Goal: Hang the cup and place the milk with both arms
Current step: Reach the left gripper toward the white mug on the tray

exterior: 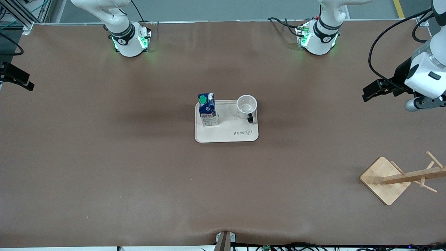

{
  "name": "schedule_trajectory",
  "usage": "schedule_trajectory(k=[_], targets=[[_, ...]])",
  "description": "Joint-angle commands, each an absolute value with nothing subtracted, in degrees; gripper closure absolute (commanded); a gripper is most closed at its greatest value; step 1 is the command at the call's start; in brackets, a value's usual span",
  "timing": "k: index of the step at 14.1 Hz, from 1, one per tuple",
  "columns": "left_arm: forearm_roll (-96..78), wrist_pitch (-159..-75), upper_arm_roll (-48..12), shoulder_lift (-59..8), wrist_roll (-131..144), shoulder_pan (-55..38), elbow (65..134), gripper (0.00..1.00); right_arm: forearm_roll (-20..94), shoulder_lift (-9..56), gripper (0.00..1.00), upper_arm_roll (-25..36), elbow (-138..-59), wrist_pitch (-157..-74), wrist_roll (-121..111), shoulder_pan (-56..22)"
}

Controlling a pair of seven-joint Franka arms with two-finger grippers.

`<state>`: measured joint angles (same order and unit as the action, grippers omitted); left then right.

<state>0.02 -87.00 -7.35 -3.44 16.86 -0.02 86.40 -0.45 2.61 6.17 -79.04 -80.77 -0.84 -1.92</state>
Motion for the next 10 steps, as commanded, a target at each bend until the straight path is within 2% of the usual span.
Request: schedule_trajectory(k=[1,10], targets=[[0.6,-86.5,-7.7,-4.2,17.5,0.1,85.2,0.00,0.7,2.5,0.00,5.5,-79.0,-81.0,-1.4,-0.6],[0.4,-86.1,-7.8,-6.9,16.8,-2.4,84.9,0.00,0.7,2.5,0.00,5.6,-79.0,-80.9,-1.4,-0.5]])
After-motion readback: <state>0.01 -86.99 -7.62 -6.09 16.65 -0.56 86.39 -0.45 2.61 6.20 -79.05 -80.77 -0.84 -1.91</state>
